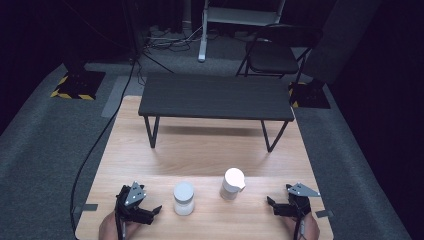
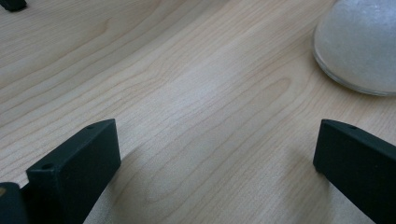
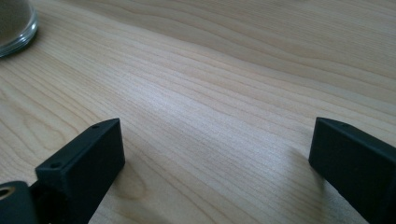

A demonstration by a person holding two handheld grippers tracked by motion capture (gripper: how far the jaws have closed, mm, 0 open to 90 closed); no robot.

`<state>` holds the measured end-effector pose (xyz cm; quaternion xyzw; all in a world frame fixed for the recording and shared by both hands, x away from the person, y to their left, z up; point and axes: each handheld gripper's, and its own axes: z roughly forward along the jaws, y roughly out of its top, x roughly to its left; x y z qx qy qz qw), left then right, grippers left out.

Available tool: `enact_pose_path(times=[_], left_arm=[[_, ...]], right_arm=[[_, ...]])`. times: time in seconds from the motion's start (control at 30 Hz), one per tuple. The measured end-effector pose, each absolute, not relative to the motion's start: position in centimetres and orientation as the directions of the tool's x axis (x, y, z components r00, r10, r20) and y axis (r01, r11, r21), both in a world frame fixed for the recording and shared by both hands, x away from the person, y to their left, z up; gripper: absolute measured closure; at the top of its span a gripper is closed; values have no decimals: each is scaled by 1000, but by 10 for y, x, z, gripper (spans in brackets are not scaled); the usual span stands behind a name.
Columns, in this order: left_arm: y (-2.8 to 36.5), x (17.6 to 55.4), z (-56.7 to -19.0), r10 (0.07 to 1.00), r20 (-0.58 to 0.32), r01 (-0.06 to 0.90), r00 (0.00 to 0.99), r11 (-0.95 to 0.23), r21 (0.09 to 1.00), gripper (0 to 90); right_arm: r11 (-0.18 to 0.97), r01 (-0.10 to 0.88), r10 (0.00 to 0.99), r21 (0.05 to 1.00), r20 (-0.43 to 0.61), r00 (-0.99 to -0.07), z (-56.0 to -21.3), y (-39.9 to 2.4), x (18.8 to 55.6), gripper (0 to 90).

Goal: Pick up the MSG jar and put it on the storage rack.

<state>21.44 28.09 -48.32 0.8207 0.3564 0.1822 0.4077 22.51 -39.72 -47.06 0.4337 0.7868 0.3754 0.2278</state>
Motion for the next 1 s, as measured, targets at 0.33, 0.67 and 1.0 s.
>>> enact_pose_path(times=[0.33, 0.67, 1.0], left_arm=[[281, 214, -483, 734, 9, 437, 679, -414, 799, 2], [281, 214, -483, 734, 8, 437, 679, -414, 798, 2], [280, 215, -482, 740, 6, 447, 673, -413, 794, 0]], right_arm=[[341, 513, 855, 788, -32, -518, -470, -397, 225, 32], [341, 513, 855, 788, -32, -518, -471, -397, 225, 32], [339, 514, 856, 788, -32, -515, -470, -396, 226, 32]])
